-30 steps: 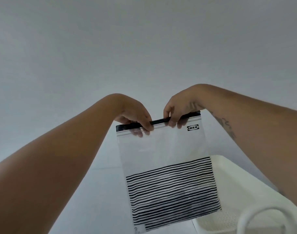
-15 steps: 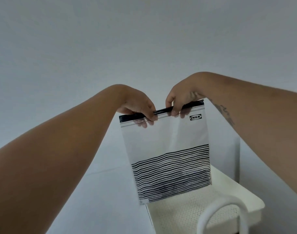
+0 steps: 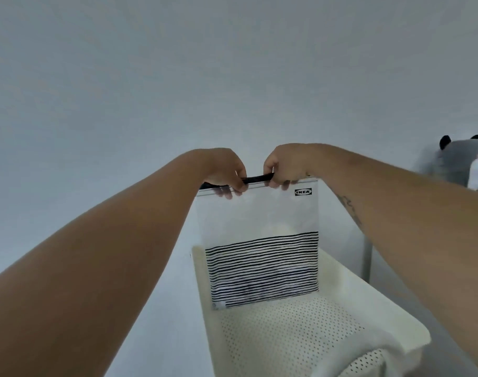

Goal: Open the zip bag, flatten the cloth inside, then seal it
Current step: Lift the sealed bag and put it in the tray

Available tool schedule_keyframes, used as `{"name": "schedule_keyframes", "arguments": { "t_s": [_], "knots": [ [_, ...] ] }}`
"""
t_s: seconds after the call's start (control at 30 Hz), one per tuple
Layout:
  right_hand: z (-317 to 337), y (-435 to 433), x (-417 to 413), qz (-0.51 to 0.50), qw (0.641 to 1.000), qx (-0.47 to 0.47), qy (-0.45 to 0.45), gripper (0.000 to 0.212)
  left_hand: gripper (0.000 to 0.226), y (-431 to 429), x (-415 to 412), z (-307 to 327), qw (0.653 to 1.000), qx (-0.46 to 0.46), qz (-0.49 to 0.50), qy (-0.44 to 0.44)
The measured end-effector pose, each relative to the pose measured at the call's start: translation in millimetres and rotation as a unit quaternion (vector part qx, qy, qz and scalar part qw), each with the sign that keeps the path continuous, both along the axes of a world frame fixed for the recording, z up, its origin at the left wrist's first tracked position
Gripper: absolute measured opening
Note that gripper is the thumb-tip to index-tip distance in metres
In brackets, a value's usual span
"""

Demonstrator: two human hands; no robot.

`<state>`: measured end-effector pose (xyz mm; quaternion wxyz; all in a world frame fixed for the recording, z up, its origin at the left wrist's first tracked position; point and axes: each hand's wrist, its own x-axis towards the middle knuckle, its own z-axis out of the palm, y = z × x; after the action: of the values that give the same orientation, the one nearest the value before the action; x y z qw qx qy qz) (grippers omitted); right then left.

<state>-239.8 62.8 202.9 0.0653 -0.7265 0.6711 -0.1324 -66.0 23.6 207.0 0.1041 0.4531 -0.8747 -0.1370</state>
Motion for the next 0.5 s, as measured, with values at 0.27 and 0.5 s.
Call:
{"name": "schedule_keyframes", "arguments": {
  "t_s": [0.27, 0.5],
  "knots": [
    [-80, -40, 8, -0.015, 0.96, -0.264, -0.097, 0.017, 0.012, -23, 11, -45, 0.976, -0.208, 0.052, 0.028],
    [-150, -11, -14, 0.057, 0.986, -0.135, -0.074, 0.013, 0.012, 13, 15, -148, 0.986, -0.113, 0.062, 0.103]
  ]
}}
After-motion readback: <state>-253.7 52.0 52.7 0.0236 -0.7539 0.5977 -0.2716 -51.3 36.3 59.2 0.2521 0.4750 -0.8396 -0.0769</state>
